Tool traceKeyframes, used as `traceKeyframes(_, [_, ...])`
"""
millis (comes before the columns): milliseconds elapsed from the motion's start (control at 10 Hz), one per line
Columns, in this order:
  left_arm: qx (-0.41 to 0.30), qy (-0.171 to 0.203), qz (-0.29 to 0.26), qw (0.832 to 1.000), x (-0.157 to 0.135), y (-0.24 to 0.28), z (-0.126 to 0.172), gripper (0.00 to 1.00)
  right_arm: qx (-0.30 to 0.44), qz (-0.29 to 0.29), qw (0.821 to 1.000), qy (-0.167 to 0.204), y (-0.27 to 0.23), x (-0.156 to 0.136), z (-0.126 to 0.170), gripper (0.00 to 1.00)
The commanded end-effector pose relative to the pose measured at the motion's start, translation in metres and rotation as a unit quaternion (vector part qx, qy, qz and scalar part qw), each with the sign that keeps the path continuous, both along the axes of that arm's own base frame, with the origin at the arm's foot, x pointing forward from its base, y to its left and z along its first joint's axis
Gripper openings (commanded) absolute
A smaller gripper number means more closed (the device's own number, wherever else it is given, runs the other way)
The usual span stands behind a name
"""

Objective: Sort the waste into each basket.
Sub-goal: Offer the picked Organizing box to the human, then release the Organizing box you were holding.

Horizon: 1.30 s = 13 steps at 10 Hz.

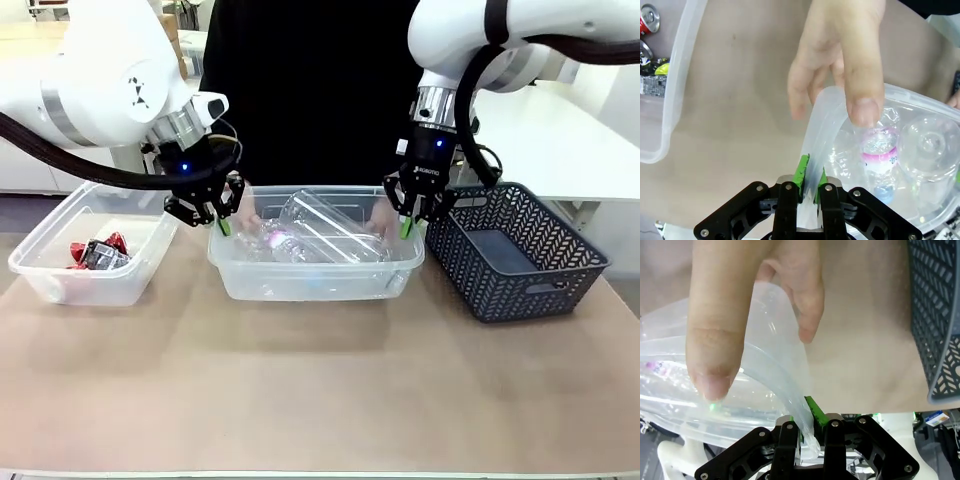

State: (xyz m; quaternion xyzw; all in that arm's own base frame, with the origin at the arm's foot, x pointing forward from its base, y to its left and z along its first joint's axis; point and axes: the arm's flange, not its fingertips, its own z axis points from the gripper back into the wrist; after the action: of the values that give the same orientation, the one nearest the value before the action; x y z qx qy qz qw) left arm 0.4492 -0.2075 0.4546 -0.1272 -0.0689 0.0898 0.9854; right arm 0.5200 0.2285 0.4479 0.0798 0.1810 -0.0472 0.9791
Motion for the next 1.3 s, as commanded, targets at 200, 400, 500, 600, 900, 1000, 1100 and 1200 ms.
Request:
traceKeyframes(200, [-0.005,-0.007,0.003,1.000,-0.014,0.001,0.011,0.07,-0.001,0.003,1.000,0.003,0.000,-0.003,0.002,0.06])
traceKeyframes(400, [-0.005,-0.007,0.003,1.000,-0.014,0.001,0.011,0.07,-0.001,0.003,1.000,0.003,0.000,-0.003,0.002,0.06])
traceKeyframes(500, [-0.005,-0.007,0.003,1.000,-0.014,0.001,0.011,0.07,-0.001,0.003,1.000,0.003,0.000,-0.003,0.002,0.06])
traceKeyframes(600, [-0.005,-0.007,0.003,1.000,-0.014,0.001,0.011,0.07,-0.001,0.003,1.000,0.003,0.000,-0.003,0.002,0.06])
traceKeyframes(900, [0.004,-0.006,-0.006,1.000,-0.010,-0.001,0.007,0.07,-0.003,0.006,1.000,0.006,0.000,-0.002,0.000,0.06])
traceKeyframes(1000, [-0.003,-0.006,-0.017,1.000,-0.008,-0.004,0.009,0.65,0.017,-0.001,1.000,-0.024,-0.007,-0.010,0.006,0.65])
traceKeyframes(1100, [-0.009,-0.021,-0.016,1.000,-0.008,-0.006,0.011,0.65,0.027,-0.014,0.998,-0.053,-0.011,-0.015,0.008,0.65])
traceKeyframes(1200, [-0.008,-0.029,-0.018,0.999,-0.009,-0.007,0.015,1.00,0.043,-0.019,0.995,-0.091,-0.015,-0.018,0.012,1.00])
